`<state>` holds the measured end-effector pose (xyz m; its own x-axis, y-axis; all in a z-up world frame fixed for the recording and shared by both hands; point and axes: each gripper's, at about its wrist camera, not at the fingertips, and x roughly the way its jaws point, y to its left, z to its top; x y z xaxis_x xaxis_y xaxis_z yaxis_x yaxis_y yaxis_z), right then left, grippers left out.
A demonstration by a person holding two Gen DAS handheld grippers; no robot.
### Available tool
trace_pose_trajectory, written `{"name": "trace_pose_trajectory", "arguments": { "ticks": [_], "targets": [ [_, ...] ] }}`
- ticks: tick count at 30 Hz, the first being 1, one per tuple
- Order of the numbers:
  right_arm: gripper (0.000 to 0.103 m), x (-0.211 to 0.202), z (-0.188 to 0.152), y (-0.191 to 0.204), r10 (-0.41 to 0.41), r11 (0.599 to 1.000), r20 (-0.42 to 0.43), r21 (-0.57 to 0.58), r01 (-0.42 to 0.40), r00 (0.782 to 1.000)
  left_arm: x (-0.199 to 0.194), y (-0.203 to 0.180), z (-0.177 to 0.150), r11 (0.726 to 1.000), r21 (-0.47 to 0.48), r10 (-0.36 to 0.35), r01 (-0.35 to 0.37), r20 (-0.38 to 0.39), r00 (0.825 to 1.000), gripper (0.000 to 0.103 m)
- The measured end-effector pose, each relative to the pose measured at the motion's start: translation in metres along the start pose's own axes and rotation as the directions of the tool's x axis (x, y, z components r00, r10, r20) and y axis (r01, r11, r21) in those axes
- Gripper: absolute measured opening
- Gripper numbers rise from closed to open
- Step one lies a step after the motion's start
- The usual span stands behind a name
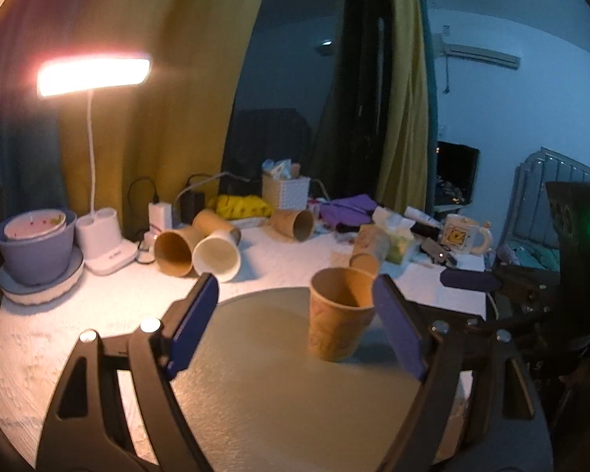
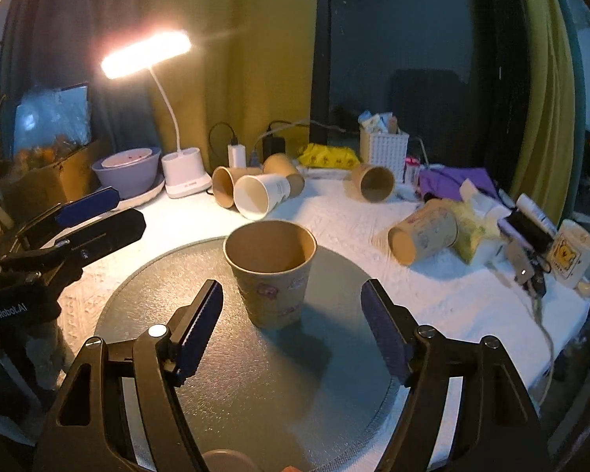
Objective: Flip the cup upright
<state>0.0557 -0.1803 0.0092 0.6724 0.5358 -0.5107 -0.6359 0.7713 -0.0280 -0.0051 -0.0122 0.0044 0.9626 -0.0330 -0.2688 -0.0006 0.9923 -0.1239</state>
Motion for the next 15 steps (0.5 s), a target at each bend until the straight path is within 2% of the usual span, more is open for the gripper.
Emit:
{"name": "trace_pose_trajectory", "arguments": {
  "ticks": [15],
  "targets": [
    [0.076,-0.034,0.006,0.001,-0.018,1.0,0.089,-0.004,0.018,0.996,-0.025,-0.021,0.002,0.997,0.074,-0.026,0.018,0.111,0.993,0.082]
  ]
}}
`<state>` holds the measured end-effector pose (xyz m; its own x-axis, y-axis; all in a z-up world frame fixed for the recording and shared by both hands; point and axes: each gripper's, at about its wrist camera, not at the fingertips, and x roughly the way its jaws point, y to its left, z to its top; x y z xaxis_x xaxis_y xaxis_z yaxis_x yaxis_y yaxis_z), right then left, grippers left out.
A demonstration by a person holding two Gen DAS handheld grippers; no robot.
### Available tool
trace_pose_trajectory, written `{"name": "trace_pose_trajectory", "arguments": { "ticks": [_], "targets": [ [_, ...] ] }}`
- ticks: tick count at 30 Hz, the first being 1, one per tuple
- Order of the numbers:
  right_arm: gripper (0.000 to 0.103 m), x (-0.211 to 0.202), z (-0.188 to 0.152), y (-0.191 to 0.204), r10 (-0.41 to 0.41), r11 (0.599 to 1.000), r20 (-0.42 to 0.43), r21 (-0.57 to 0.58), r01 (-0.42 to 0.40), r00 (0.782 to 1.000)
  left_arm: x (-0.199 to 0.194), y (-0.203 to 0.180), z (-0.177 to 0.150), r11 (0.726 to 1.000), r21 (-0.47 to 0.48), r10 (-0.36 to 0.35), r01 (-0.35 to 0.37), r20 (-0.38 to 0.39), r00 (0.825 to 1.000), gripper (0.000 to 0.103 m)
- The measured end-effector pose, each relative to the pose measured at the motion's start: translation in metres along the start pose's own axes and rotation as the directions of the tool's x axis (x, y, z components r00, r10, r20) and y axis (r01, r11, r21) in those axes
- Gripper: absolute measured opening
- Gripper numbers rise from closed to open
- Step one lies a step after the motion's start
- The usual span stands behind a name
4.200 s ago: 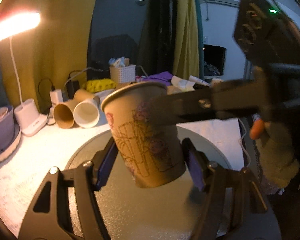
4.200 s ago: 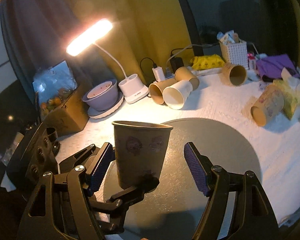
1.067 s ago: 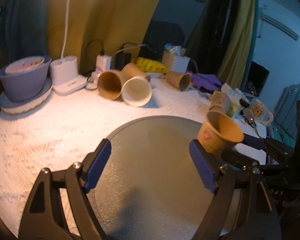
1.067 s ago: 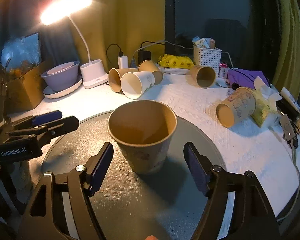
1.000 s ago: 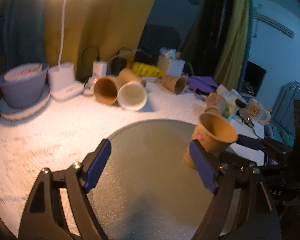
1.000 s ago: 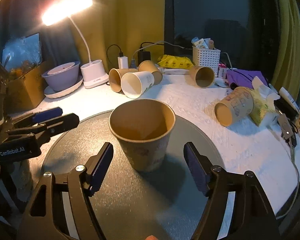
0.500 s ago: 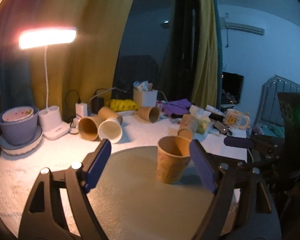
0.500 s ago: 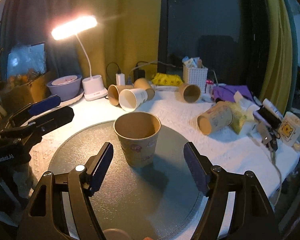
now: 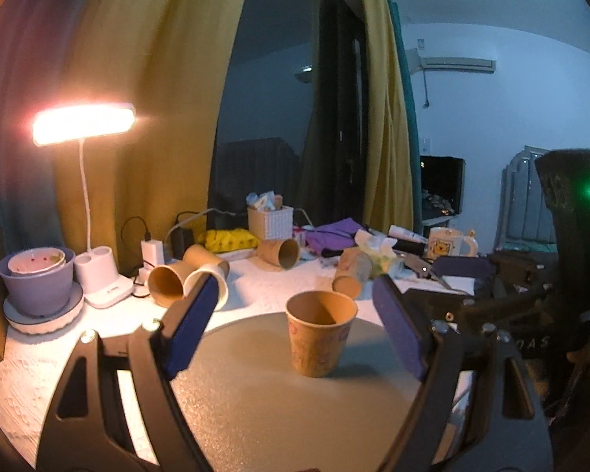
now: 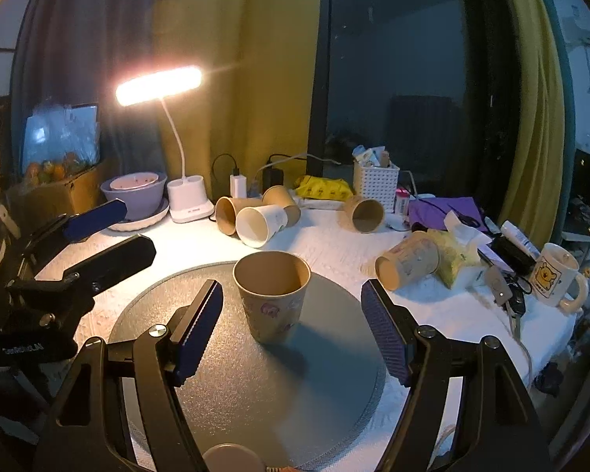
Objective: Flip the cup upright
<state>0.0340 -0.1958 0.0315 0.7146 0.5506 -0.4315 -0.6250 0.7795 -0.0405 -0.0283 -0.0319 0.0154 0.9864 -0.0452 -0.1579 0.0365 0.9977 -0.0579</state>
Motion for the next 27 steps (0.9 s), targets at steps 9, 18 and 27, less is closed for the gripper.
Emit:
{"name": "trace_pose_trajectory", "arguments": {
  "ticks": [9,18,27],
  "targets": [
    [0.076,0.004,-0.006,-0.012,-0.011,0.999,-0.013,0.036,0.011,1.0,0.004,-0.001,-0.002,1.0,0.006,0.023,-0.023,-0.013,1.0,0.082],
    [0.076,0.008,-0.008,-0.014,-0.011,0.999,-0.023,0.043,0.012,1.0,0.002,-0.003,-0.002,0.999,0.025,0.035,-0.034,-0.013,0.999,0.088],
    [0.076,0.007,-0.008,-0.015,-0.011,0.999,-0.024,0.042,0.012,1.0,0.003,-0.002,-0.001,0.999,0.029,0.042,-0.042,-0.009,0.999,0.088]
  ]
}}
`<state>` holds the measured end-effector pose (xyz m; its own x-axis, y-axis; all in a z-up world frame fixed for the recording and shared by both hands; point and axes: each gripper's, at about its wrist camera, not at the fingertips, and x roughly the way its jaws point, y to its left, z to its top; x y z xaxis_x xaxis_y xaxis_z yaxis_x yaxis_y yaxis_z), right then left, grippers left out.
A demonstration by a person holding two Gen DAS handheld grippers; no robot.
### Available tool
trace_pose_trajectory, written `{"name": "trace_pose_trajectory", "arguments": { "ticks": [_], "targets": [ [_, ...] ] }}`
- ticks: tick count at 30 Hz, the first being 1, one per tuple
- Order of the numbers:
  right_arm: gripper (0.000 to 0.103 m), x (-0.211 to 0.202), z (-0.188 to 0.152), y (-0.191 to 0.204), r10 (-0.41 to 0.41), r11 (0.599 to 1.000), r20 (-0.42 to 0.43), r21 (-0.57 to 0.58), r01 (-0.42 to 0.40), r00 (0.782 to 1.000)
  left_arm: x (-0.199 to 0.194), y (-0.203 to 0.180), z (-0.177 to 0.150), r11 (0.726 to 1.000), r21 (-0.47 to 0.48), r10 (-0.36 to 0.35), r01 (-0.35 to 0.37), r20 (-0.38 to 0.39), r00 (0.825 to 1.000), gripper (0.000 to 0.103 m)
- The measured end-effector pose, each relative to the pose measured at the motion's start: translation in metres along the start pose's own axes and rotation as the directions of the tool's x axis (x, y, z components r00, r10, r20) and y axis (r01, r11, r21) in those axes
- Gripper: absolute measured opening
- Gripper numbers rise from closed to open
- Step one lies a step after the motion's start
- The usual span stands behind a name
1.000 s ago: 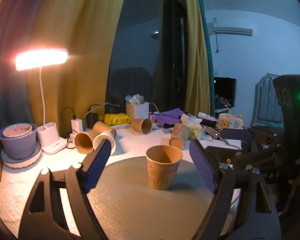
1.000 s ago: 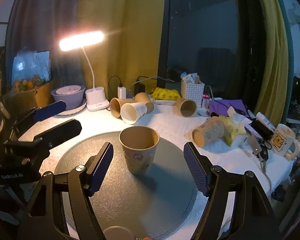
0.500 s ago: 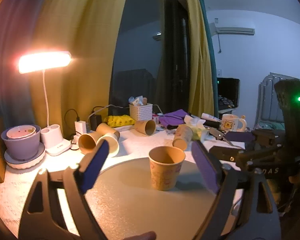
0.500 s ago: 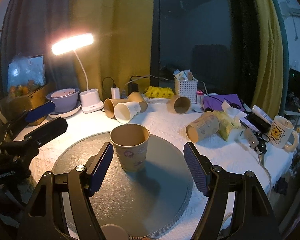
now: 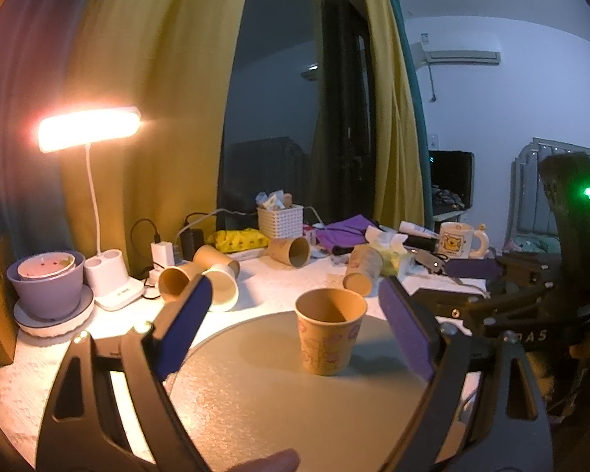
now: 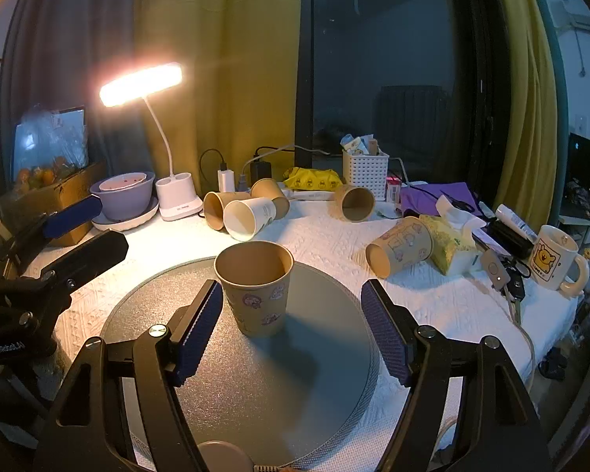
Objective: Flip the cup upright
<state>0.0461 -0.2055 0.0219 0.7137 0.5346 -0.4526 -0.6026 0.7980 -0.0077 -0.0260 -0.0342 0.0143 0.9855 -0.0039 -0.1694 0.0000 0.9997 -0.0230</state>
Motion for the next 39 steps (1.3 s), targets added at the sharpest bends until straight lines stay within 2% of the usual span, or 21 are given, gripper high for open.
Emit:
{"name": "trace_pose_trajectory", "arguments": {
  "ticks": [39],
  "targets": [
    [0.076,0.0004,-0.0002,0.0006,0.0,1.0,-0.001,-0.002,0.0,1.0,0.001,-0.0015,-0.0013,1.0,0.012,-0.008,0.008,0.001,1.0,0.088]
  ]
}}
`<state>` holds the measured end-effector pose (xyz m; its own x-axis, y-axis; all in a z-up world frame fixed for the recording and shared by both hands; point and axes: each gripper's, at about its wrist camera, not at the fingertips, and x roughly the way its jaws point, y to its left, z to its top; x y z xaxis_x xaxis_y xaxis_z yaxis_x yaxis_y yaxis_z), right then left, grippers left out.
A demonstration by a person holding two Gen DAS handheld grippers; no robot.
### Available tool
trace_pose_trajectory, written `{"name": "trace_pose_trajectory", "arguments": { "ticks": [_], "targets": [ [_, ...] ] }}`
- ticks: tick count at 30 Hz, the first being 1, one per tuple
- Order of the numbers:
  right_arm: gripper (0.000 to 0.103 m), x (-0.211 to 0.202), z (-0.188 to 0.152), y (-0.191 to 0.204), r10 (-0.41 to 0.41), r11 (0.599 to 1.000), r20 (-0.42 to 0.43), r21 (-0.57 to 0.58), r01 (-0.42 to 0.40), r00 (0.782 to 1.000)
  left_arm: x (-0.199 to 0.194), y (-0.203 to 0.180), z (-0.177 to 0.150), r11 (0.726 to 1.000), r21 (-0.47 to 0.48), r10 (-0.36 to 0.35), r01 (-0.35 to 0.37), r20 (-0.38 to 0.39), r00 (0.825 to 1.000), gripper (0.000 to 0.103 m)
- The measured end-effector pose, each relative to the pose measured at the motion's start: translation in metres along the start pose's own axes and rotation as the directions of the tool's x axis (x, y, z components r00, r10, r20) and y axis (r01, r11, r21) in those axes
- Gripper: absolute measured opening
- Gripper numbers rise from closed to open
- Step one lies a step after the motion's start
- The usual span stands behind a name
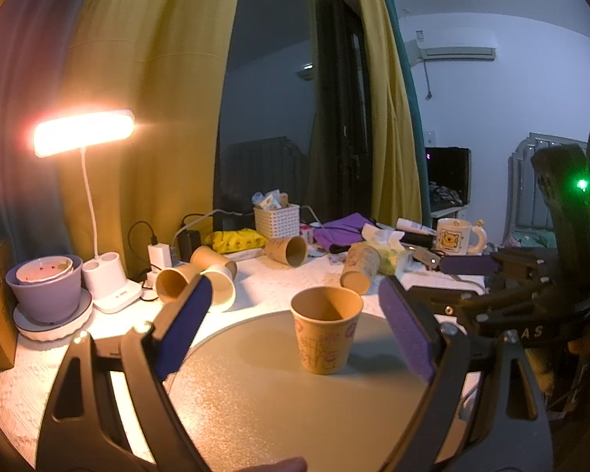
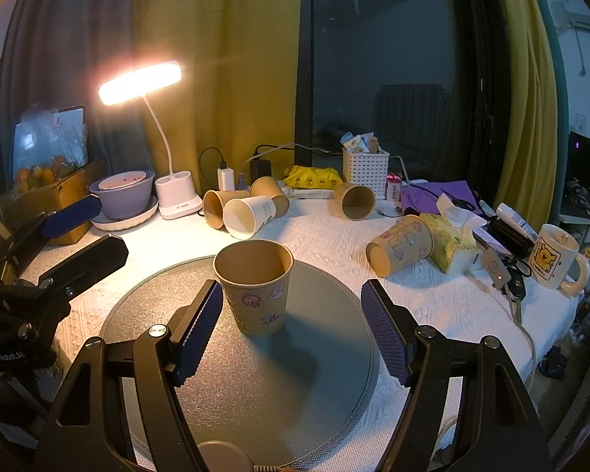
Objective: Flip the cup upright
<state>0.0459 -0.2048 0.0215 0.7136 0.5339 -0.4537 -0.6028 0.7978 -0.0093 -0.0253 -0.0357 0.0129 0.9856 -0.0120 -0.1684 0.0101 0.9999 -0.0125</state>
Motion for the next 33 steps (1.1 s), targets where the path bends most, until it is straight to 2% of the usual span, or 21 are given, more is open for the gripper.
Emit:
{"name": "trace_pose_trajectory", "arguments": {
  "ticks": [33],
  "targets": [
    [0.076,0.0006,0.0008,-0.0003,0.0,1.0,-0.001,0.001,0.0,1.0,-0.001,-0.0014,-0.0007,1.0,0.005,-0.007,0.007,0.001,1.0,0.088]
  ]
}}
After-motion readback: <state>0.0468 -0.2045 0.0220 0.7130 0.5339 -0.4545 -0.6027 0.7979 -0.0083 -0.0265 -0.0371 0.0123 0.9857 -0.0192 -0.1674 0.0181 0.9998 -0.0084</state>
